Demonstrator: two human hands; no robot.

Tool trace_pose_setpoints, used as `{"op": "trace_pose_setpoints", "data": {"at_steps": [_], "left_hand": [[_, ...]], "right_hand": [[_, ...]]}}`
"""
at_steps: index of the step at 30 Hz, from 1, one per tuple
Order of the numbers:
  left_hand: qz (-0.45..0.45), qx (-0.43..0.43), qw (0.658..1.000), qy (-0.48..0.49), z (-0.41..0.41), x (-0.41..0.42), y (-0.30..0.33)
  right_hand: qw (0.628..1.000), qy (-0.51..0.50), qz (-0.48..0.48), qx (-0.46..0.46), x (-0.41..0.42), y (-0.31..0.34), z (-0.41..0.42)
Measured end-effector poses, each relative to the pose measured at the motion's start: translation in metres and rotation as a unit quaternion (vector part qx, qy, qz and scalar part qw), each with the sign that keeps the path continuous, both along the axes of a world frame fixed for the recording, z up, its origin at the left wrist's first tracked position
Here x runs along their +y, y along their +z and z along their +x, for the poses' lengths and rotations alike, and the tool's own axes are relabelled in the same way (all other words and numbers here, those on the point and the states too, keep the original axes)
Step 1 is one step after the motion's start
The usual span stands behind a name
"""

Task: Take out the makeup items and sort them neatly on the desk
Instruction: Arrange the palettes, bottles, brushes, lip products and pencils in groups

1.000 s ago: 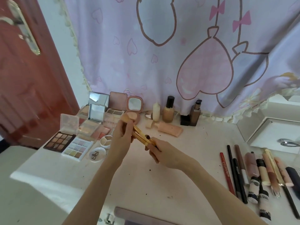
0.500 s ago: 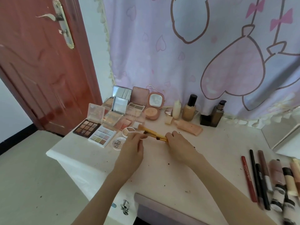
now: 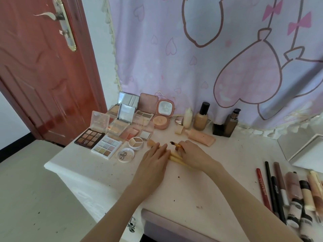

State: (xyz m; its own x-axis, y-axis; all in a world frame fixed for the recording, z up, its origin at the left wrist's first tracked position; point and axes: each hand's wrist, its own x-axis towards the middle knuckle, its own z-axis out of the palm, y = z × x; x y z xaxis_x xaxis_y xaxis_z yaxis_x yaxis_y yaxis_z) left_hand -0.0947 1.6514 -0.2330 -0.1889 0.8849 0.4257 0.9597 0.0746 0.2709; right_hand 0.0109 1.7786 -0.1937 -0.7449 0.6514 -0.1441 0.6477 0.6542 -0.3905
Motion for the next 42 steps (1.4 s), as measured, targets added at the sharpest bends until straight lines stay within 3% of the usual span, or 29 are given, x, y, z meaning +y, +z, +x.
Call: {"op": "trace_pose_setpoints", "data": {"at_steps": [7,16,23,26,31,37,42], "left_hand": [[-0.031,-0.05,0.998,0.015,-0.003,0.016,-0.007],[-0.018,-0.055,0.997,0.045,0.003,0.029,0.001],[-0.013,-0.034,0.998,0.057,0.001,0.048,0.002],[-0.012,-0.018,0.998,0.064,0.001,0.053,0.003],[0.011,0.031,0.999,0.038,0.003,0.053,0.007],[-0.002,0.036,0.999,0.03,0.0,0.057,-0.005],[-0.037,0.016,0.998,0.037,0.0,0.051,-0.009]], "right_hand": [[0.998,-0.06,-0.016,0.032,0.016,0.004,-0.015],[0.993,-0.048,0.023,0.102,0.025,0.0,-0.01],[0.993,0.037,0.103,0.041,0.008,-0.017,0.02],[0.991,0.042,0.126,-0.031,0.002,-0.026,0.025],[0.985,0.045,0.161,-0.046,-0.005,-0.032,0.039],[0.984,0.052,0.148,-0.087,-0.011,-0.032,0.051],[0.989,0.052,0.121,-0.069,-0.011,-0.025,0.051]]}}
